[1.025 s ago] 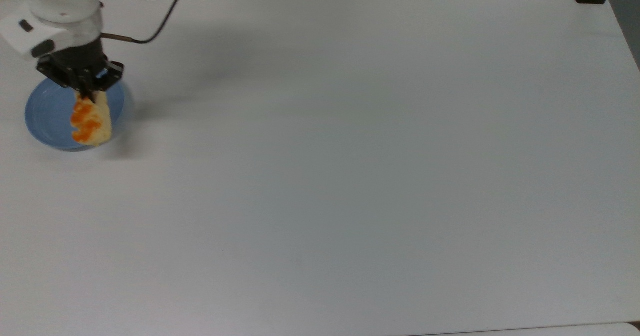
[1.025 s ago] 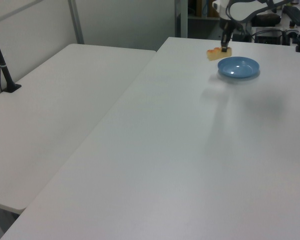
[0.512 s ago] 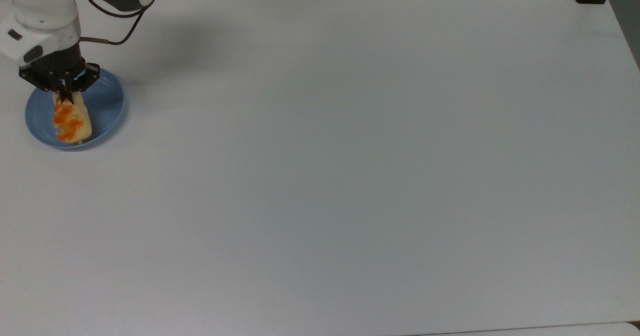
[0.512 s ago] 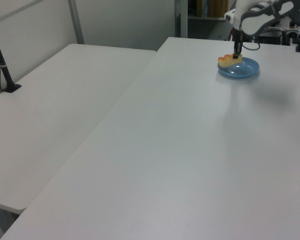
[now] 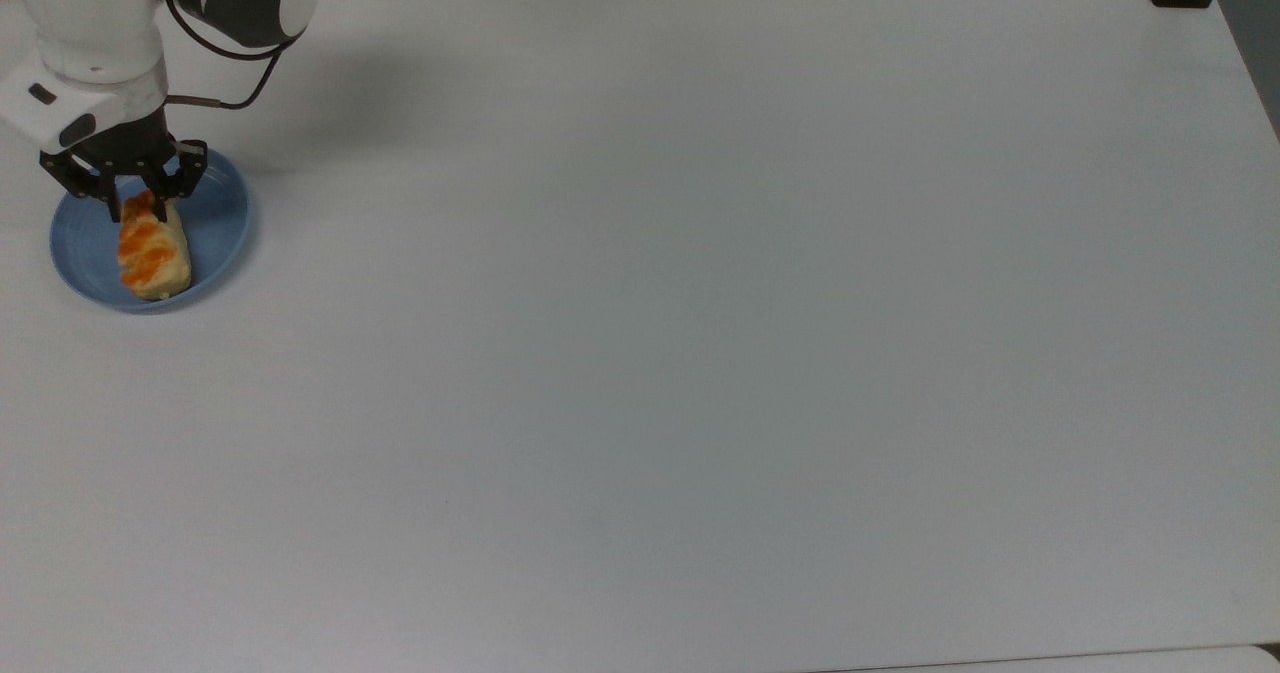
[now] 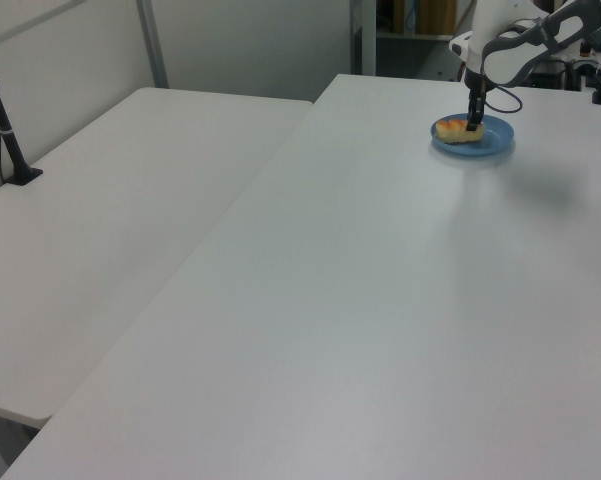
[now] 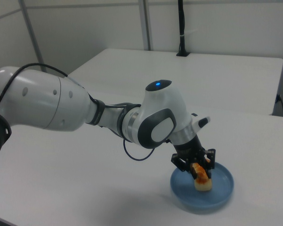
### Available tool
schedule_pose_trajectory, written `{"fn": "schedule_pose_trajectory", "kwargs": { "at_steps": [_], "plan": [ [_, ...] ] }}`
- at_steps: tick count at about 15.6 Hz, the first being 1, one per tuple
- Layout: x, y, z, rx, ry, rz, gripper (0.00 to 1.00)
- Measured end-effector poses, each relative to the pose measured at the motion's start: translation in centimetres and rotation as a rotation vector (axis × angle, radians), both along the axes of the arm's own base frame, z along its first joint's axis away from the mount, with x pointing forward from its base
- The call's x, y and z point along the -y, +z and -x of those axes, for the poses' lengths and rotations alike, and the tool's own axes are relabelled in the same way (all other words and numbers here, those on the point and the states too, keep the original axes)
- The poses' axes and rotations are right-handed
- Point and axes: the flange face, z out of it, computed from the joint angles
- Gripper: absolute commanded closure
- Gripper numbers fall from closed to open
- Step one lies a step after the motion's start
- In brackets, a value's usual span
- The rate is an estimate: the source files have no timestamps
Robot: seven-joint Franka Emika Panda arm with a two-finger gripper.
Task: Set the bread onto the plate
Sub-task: 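Lower the bread roll onto the plate and open the gripper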
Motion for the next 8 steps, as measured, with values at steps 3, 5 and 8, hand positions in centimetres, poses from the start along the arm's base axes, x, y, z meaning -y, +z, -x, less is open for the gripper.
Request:
{"fn": "schedule_pose_trajectory", "kwargs": {
  "at_steps": [3, 5, 8],
  "plan": [
    [1.1, 1.2, 0.7, 0.005, -0.023, 0.005, 0.0],
    [1.2, 3.2, 1.7, -0.053, -0.066, -0.021, 0.0],
    [-1.2, 8.9, 2.2, -0.087, -0.197, -0.133, 0.0]
  ]
}}
